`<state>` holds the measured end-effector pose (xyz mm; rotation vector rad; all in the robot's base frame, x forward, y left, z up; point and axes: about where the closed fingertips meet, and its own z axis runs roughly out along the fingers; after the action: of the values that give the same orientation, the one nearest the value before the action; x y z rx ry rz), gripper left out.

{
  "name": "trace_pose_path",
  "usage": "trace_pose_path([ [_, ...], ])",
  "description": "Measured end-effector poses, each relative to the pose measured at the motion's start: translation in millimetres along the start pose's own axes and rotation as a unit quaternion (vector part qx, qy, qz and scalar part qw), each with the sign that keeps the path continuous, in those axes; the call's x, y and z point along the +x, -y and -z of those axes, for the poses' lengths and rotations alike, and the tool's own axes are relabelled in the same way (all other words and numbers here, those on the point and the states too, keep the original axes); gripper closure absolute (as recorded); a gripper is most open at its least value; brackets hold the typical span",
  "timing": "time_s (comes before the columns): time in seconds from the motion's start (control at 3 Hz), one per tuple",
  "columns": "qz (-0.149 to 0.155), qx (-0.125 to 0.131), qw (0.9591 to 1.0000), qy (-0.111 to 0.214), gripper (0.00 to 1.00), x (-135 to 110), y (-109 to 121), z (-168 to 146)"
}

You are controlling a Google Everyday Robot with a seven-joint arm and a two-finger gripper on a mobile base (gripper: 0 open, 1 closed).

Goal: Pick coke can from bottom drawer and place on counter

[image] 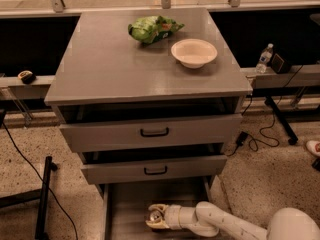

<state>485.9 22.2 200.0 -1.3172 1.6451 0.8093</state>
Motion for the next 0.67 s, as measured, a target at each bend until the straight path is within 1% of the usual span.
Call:
trace_pose_path([
  [0.33, 0.015, -0.002, 0.9999, 0.008, 1.0, -15.4, -0.2, 6.3],
  [0.67, 0.073, 0.008, 0.9964, 0.043, 1.0, -72.2, 0.2, 47.2],
])
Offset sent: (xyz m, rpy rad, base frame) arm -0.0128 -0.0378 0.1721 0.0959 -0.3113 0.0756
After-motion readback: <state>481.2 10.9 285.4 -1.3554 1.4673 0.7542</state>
